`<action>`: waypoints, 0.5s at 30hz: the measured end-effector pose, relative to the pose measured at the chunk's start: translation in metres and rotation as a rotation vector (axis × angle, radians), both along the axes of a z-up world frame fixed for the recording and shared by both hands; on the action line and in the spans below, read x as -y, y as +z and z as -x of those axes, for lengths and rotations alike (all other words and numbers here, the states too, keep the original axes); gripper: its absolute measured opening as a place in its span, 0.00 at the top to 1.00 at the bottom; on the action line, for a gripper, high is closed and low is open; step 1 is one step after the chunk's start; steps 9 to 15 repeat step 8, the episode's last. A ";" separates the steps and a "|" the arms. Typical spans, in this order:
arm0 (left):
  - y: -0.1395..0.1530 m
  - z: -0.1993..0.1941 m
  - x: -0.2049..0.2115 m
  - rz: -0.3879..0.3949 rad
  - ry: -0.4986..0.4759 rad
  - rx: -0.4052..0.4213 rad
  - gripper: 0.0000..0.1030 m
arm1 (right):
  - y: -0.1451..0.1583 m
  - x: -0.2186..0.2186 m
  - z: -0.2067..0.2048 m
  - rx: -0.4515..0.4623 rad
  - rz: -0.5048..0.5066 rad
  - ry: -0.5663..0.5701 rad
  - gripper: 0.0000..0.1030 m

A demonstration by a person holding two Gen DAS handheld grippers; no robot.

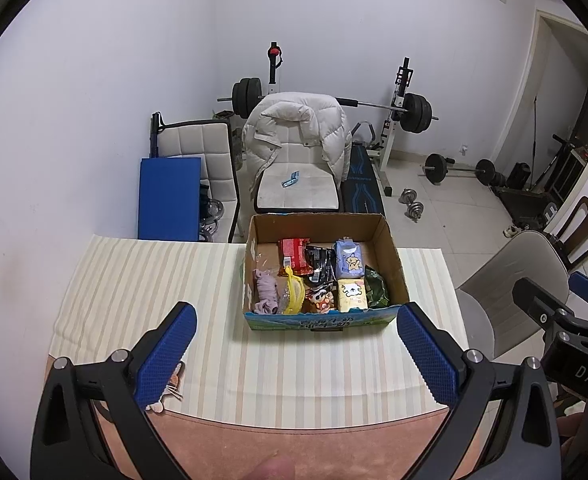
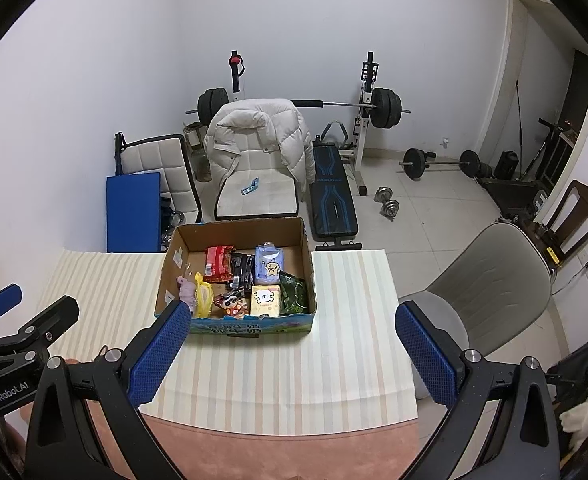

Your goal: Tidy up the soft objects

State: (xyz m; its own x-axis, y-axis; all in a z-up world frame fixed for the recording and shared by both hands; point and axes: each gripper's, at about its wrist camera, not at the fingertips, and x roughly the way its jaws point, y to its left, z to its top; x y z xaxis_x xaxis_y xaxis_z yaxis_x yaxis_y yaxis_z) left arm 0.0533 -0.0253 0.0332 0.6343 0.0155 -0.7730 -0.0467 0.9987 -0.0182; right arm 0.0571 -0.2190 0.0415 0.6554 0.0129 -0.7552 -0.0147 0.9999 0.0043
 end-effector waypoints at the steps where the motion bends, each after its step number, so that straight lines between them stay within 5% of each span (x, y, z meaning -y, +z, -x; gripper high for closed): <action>1: 0.001 0.000 0.001 0.003 -0.001 0.001 0.00 | 0.000 0.000 0.000 0.000 0.000 0.001 0.00; 15: 0.006 0.001 0.002 0.011 0.000 0.013 0.00 | 0.000 0.001 0.000 -0.001 0.000 0.000 0.00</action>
